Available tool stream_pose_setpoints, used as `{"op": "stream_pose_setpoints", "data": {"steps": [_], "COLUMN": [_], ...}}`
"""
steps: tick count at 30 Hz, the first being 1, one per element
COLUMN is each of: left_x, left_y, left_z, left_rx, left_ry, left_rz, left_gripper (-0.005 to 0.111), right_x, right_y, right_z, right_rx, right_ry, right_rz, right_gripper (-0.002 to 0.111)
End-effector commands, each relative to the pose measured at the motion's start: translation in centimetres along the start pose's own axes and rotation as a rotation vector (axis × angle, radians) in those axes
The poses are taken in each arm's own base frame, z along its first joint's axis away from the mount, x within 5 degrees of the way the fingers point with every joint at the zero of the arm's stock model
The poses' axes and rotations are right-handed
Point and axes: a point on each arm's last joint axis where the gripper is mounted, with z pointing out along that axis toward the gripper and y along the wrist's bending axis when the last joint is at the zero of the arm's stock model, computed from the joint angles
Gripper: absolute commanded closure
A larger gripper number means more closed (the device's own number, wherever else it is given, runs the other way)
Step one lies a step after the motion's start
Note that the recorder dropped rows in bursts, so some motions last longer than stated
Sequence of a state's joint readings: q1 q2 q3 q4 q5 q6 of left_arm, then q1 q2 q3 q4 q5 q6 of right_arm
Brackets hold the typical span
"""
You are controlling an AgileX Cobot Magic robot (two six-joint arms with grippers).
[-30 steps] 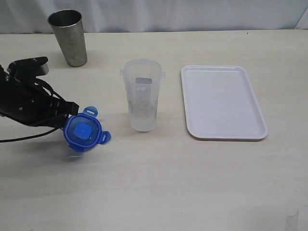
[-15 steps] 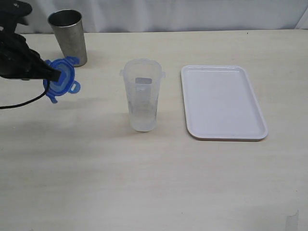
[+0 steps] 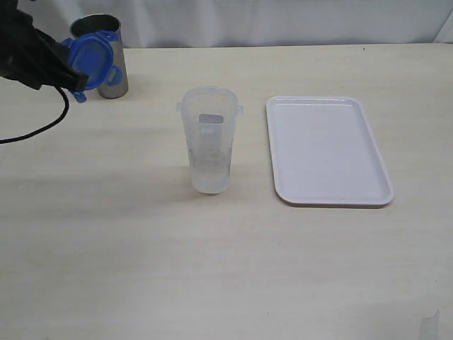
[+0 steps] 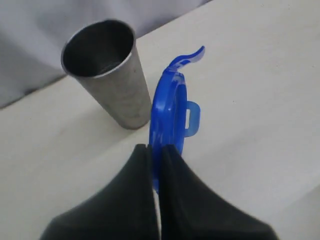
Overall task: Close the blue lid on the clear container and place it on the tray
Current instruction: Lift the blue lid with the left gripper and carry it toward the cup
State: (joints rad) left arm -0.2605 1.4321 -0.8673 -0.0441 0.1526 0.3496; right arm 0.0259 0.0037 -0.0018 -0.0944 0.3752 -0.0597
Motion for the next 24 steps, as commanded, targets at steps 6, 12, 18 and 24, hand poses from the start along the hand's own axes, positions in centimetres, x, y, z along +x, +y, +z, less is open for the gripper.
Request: {"op": "stream_pose_setpoints", "data": {"steps": [6,12,18,24], "left_x": [-3.6,-4.5,-4.8,-4.2], "left_y": [-2.9,-3.2,-3.4,-3.8], "left_z": [-0.8,-1.1,-0.5,1.4], "left_rx": [-0.01,-0.034,-0.07,-0.104], "left_ry": [-0.295,-0.399,-0.466,-0.462], "left_rz": [0.343,0.45,0.573,0.783], "left_gripper": [0.107,0.107,0.107,0.107], "right_x": [0.0,0.0,0.0,0.0], "right_y": [0.0,0.0,0.0,0.0], "right_z": [0.0,0.0,0.0,0.0], "right_rx": [0.0,0.0,0.0,0.0], "right_ry": [-0.005,-0.005,-0.005,-0.005], "right_rz": [0.011,0.011,0.011,0.011], "right_gripper": [0.104,0.104,0.104,0.104]}}
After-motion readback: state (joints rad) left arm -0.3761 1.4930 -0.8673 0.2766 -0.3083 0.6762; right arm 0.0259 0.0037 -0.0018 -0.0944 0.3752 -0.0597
